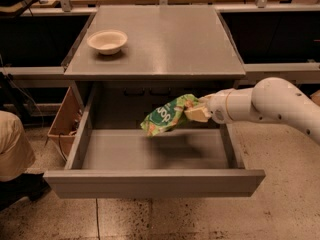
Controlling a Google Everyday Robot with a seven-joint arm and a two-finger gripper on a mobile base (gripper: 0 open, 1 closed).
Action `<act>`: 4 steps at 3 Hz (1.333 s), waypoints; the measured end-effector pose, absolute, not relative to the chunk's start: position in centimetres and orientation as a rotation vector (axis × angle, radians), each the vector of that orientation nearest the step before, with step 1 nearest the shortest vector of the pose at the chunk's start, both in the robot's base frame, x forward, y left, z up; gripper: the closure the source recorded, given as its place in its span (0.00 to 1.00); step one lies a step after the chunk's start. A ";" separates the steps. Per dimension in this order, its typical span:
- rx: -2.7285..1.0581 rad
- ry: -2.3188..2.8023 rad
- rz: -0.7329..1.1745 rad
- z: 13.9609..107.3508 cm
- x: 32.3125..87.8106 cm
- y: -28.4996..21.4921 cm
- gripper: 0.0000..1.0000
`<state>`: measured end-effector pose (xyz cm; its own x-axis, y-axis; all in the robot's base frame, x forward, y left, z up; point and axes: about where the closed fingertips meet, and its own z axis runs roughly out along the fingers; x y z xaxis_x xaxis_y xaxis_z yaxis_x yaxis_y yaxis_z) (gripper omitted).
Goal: Place green rice chip bag into top drawer
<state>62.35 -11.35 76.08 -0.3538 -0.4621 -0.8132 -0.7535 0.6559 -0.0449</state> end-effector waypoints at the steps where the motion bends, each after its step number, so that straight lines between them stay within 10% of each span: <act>1: -0.950 2.034 0.397 73.6 62.6 -11.3 1.00; 2: -0.977 2.060 0.361 70.6 63.3 -11.3 1.00; 4: -1.016 2.091 0.316 67.7 64.2 -11.0 0.57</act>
Offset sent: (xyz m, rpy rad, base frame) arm 0.0190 -0.0037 -0.0897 -0.1297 0.0281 -0.0131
